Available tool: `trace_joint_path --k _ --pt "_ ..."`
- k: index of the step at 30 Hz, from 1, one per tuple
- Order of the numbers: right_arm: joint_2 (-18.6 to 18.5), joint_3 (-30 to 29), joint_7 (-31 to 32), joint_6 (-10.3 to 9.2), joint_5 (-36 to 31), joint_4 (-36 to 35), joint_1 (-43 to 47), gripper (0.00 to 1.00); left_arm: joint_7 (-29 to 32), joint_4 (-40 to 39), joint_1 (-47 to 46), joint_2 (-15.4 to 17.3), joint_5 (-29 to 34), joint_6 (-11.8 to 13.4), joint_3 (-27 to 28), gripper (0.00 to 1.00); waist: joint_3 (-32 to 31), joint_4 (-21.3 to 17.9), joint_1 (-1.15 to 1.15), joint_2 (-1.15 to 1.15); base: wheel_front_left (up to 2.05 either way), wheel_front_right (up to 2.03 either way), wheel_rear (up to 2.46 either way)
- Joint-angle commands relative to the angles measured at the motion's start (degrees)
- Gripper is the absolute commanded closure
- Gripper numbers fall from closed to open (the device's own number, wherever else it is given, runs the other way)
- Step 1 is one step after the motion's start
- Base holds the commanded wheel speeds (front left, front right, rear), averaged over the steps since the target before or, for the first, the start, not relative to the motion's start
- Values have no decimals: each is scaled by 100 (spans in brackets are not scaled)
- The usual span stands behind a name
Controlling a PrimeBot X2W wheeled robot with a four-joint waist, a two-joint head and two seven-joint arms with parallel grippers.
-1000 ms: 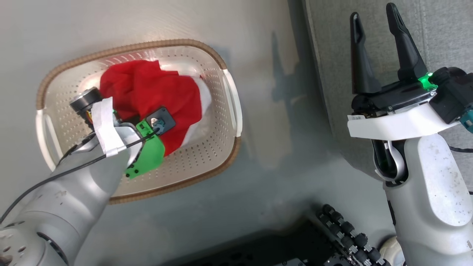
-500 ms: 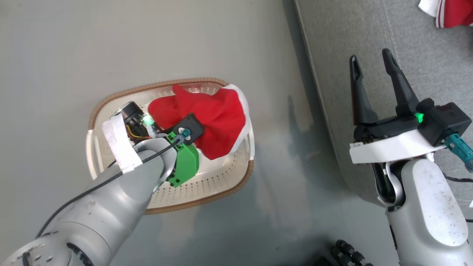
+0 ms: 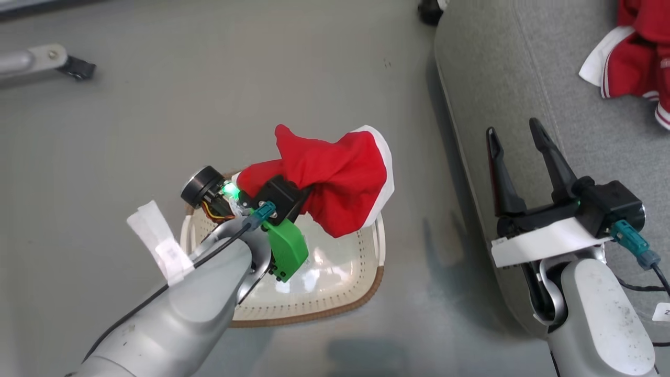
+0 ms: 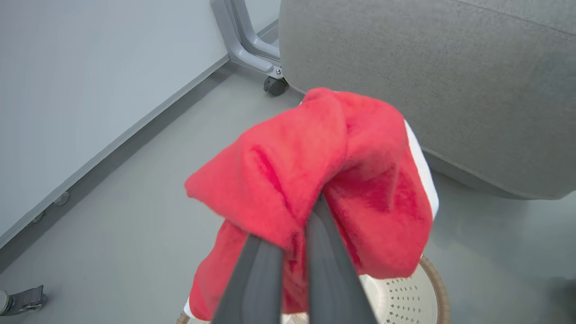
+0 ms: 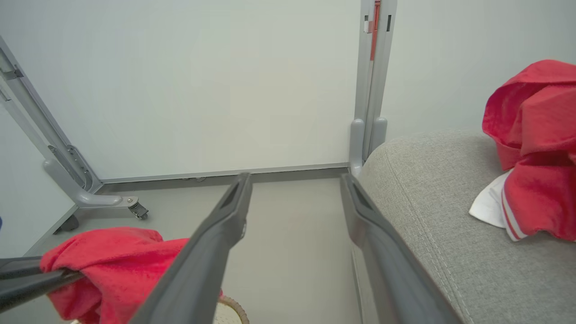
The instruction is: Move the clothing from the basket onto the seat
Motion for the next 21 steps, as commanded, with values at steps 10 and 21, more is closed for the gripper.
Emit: trace_joint_path --k 10,21 --pt "-20 -28 -13 -4 19 112 408 0 -21 -1206 719 12 306 70 1037 100 -983 337 0 0 0 0 0" --pt "-19 -54 -13 -4 109 171 747 0 -21 -2101 1268 -140 622 -16 1913 100 -1500 360 0 0 0 0 0"
